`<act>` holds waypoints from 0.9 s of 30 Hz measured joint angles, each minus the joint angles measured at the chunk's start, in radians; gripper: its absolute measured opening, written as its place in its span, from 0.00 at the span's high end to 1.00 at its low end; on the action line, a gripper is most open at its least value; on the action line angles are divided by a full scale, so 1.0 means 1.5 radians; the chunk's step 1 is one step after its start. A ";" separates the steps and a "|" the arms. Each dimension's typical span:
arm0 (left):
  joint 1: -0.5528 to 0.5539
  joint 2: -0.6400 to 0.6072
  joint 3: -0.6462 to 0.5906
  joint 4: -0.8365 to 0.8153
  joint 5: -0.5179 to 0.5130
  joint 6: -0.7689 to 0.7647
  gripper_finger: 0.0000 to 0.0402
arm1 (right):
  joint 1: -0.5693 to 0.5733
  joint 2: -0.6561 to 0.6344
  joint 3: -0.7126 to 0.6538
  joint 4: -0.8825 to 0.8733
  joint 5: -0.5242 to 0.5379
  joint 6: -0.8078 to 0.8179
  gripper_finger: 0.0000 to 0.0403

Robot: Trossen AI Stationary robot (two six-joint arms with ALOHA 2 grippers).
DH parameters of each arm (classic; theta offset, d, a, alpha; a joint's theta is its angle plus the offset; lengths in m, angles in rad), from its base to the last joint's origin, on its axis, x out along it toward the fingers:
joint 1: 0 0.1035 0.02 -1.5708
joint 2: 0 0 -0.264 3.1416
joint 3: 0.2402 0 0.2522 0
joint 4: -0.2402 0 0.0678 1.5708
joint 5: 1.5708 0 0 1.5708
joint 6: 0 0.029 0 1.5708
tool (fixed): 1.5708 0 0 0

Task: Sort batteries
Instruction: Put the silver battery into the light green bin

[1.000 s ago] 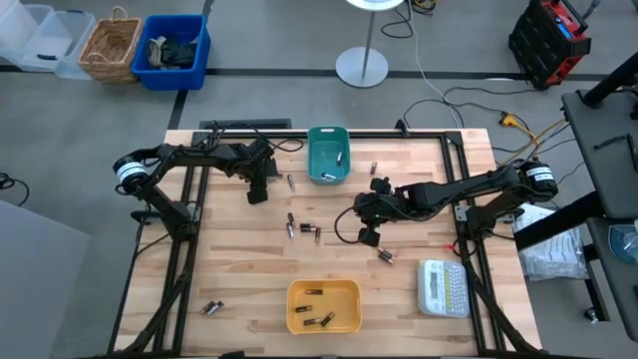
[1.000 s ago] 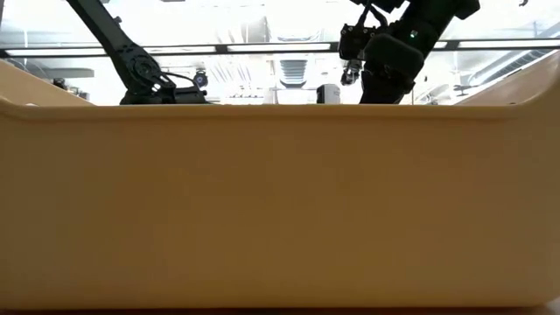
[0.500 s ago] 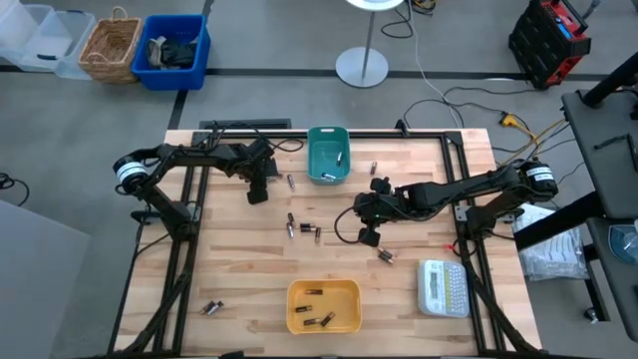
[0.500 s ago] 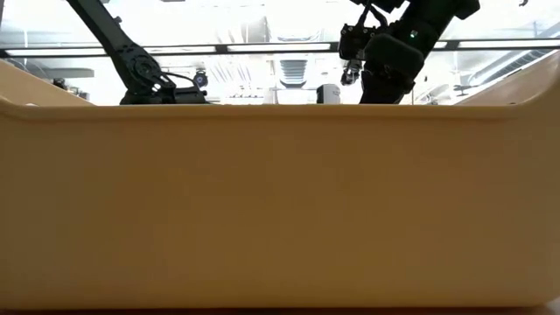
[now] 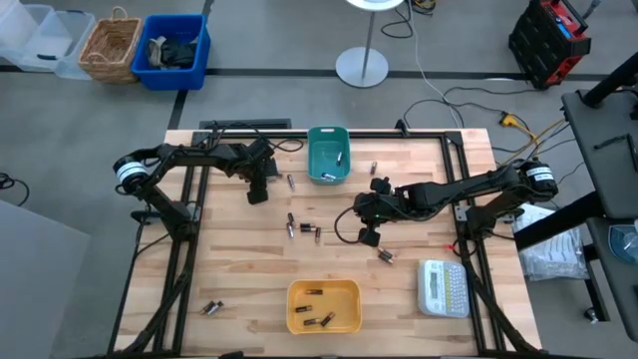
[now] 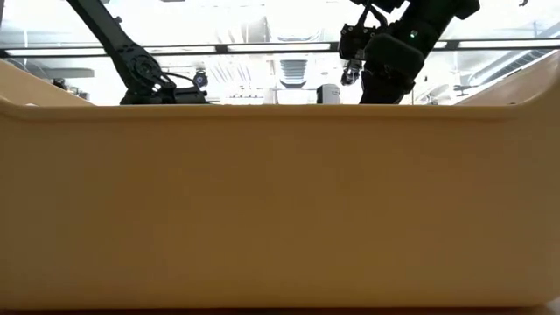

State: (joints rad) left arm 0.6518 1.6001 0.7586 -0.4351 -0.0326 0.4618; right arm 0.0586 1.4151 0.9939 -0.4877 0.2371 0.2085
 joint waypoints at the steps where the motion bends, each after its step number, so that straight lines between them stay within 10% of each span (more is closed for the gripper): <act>1: 0.000 0.000 0.000 0.000 0.000 0.000 0.71 | 0.000 0.000 0.000 0.000 0.000 0.000 0.93; 18: 0.000 0.000 0.000 -0.001 0.000 0.000 0.72 | 0.000 0.000 0.000 0.000 0.000 0.000 0.93; 27: 0.001 -0.001 0.000 -0.011 0.036 0.000 0.95 | 0.000 0.000 0.000 0.000 0.000 0.000 0.93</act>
State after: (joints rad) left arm 0.6532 1.5986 0.7582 -0.4509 0.0220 0.4614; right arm 0.0582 1.4151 0.9939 -0.4873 0.2371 0.2088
